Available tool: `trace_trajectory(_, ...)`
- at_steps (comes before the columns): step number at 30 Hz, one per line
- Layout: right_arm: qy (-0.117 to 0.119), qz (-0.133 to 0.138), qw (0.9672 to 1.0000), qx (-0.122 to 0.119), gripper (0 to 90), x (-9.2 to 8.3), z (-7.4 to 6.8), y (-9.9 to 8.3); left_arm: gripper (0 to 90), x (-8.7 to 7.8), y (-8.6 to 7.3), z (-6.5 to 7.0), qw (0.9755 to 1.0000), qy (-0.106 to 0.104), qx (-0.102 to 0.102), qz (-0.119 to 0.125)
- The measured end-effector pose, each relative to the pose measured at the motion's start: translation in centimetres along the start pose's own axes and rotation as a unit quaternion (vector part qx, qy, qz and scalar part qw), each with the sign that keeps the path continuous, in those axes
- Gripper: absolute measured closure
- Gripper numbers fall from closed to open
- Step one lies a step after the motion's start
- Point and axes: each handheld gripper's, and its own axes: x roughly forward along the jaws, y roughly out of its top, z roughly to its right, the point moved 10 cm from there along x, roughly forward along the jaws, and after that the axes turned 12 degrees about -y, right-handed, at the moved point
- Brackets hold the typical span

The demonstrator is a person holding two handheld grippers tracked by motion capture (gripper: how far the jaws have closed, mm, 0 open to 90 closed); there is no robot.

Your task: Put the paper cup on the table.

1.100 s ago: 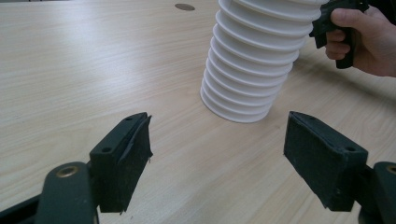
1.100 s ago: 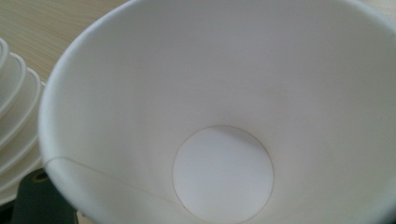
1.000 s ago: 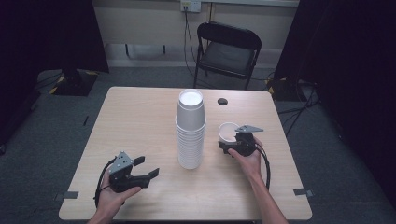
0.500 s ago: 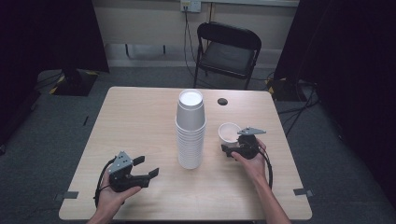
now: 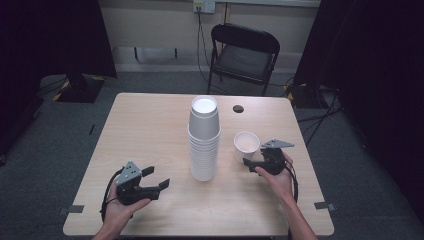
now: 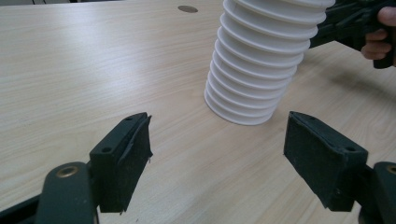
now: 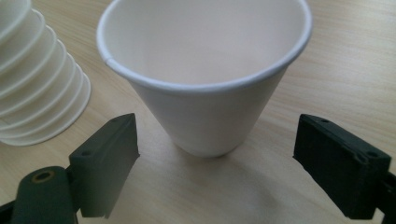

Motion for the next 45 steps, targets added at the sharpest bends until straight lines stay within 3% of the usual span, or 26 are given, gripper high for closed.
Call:
trace_trajectory(9, 0.002, 0.035, 0.9993, 0.014, 13.9, -3.1, 0.4, 0.0, 18.8, -0.1, 0.1, -0.5, 0.9999, 0.014, -0.001, 0.001)
trace_trajectory(13, -0.001, 0.053, 0.9984, 0.018, 14.5, -5.2, 0.4, 0.0, 15.6, -0.4, 0.5, -0.6, 0.9998, 0.017, 0.002, 0.006)
trace_trajectory(17, 0.006, 0.055, 0.9981, 0.029, 14.5, -6.3, 0.3, -0.2, 15.6, -0.6, 0.7, -0.9, 0.9997, 0.022, -0.003, 0.009)
trace_trajectory(23, 0.013, 0.052, 0.9979, 0.036, 13.9, -8.7, 0.2, -1.2, 15.6, -1.2, 0.9, -1.0, 0.9997, 0.013, -0.015, 0.016)
trace_trajectory(31, 0.006, 0.048, 0.9983, 0.031, 13.8, -11.1, -0.3, -3.5, 15.6, -1.4, 0.9, -0.5, 0.9999, 0.006, 0.005, 0.014)
trace_trajectory(34, 0.009, 0.044, 0.9985, 0.032, 13.7, -11.4, -0.2, -3.8, 15.7, -1.3, 0.5, -0.6, 1.0000, 0.009, 0.003, 0.003)
trace_trajectory(39, -0.012, 0.047, 0.9983, 0.032, 13.8, -11.9, 0.8, -5.2, 15.8, -1.1, -0.5, -1.0, 0.9998, 0.015, -0.003, -0.014)
trace_trajectory(41, -0.010, 0.042, 0.9980, 0.046, 14.1, -11.9, 1.2, -5.7, 15.8, -1.1, -0.5, -1.1, 0.9998, 0.017, -0.004, -0.014)
trace_trajectory(42, -0.004, 0.042, 0.9968, 0.068, 14.1, -12.0, 1.4, -5.9, 15.8, -1.2, -0.4, -1.1, 0.9997, 0.020, -0.003, -0.013)
trace_trajectory(44, 0.000, 0.039, 0.9970, 0.067, 14.1, -11.9, 1.5, -6.0, 15.8, -1.3, -0.5, -1.1, 0.9997, 0.021, -0.004, -0.012)
trace_trajectory(45, -0.009, 0.039, 0.9972, 0.064, 14.1, -12.0, 1.7, -6.1, 15.8, -1.4, -0.4, -1.1, 0.9997, 0.022, -0.002, -0.010)
